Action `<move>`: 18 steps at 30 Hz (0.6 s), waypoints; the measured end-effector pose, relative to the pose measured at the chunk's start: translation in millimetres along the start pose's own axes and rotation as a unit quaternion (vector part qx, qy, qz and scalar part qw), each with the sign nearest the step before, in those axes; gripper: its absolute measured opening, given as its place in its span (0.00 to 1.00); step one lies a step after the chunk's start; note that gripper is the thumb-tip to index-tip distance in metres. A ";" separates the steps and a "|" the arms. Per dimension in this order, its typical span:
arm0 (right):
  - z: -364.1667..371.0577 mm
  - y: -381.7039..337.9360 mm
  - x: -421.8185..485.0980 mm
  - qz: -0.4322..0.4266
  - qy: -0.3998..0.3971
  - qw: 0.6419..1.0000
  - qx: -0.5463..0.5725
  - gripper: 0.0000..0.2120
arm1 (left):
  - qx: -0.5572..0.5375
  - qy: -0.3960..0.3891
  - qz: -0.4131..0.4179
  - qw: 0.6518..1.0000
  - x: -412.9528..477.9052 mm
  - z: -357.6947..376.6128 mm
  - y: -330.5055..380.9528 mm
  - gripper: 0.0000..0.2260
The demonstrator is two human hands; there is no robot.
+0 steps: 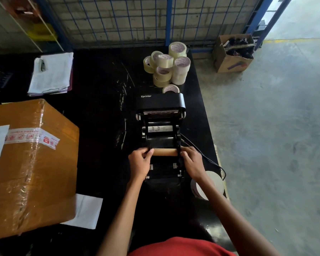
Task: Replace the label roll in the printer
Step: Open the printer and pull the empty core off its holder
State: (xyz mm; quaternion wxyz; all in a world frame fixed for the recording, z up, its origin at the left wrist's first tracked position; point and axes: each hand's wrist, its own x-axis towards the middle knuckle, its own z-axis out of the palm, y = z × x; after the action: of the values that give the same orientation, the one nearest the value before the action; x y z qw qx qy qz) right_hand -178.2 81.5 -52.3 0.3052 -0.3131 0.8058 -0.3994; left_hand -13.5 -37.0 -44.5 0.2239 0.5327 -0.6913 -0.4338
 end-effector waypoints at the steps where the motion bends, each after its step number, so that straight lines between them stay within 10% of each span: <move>1: -3.7 -3.4 -2.6 -0.010 0.006 1.000 0.016 0.16 | -0.014 0.006 -0.006 1.000 -1.4 -3.7 2.9 0.08; 18: -36.5 31.5 -110.3 0.199 -0.084 0.874 0.436 0.10 | -0.298 -0.181 -0.200 0.916 -110.9 -47.1 -19.8 0.13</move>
State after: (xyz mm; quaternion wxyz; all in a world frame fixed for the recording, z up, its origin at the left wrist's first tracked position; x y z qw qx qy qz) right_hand -145.3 195.8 -33.9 0.5501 -0.0133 0.5665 -0.6134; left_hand 70.4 48.1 -19.5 0.1523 0.4809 -0.4376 -0.7444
